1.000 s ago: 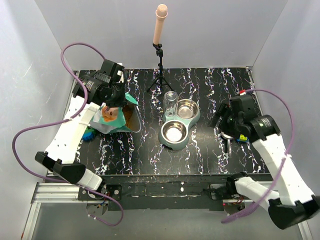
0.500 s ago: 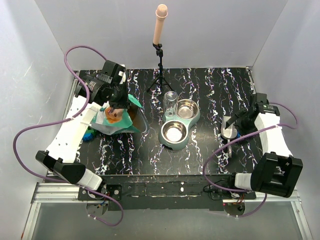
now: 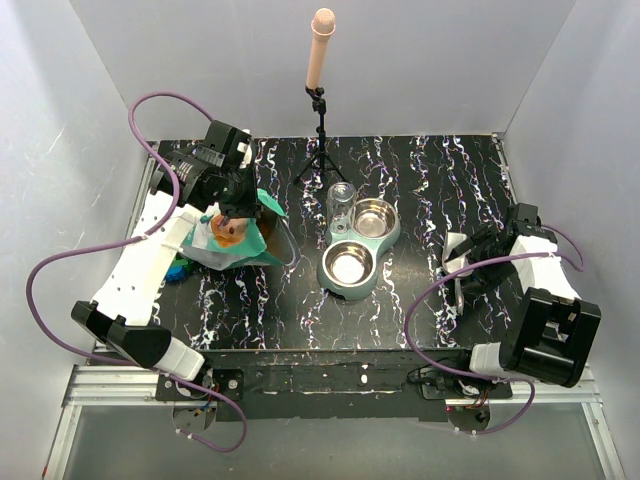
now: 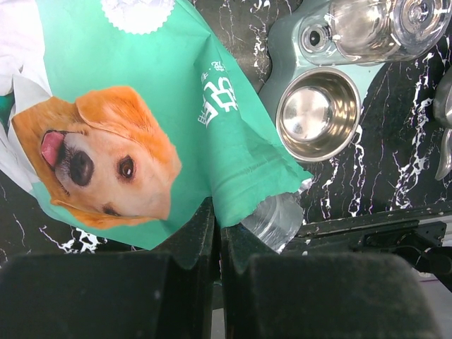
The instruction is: Serve the pet food
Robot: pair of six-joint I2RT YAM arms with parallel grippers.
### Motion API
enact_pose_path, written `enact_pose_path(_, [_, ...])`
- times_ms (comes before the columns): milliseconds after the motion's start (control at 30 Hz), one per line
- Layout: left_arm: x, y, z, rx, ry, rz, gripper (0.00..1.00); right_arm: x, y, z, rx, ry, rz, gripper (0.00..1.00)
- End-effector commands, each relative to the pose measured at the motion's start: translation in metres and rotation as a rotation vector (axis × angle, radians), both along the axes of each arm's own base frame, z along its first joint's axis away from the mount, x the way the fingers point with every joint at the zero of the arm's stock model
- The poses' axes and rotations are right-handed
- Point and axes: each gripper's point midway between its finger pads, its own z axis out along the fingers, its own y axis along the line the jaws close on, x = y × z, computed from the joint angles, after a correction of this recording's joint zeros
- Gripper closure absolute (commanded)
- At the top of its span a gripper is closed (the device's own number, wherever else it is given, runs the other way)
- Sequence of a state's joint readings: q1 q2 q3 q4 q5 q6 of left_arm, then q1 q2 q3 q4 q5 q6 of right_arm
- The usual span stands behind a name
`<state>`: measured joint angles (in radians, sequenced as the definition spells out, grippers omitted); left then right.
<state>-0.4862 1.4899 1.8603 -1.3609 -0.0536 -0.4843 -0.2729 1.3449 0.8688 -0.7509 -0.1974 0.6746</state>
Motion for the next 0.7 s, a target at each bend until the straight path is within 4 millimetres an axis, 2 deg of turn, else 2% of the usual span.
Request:
enact_pose_path(0, [0.006,-0.015,0.033,-0.125,-0.116,-0.016,1.00,0.004,-0.009,0.001,-0.068,-0.068,0.055,0.15])
enact_pose_path(267, [0.004,-0.020,0.030,-0.139,-0.096,-0.040,1.00,-0.010,-0.009,-0.018,-0.057,-0.050,0.070,0.16])
enact_pose_path(467, [0.005,-0.017,0.026,-0.109,-0.088,-0.041,1.00,-0.009,0.016,-0.028,0.088,-0.151,0.162,0.17])
enact_pose_path(533, [0.004,-0.017,0.025,-0.107,-0.084,-0.040,1.00,-0.007,0.025,-0.030,0.128,-0.197,0.179,0.19])
enact_pose_path(667, [0.004,-0.017,0.020,-0.097,-0.058,-0.042,1.00,-0.004,0.029,-0.041,0.168,-0.246,0.172,0.27])
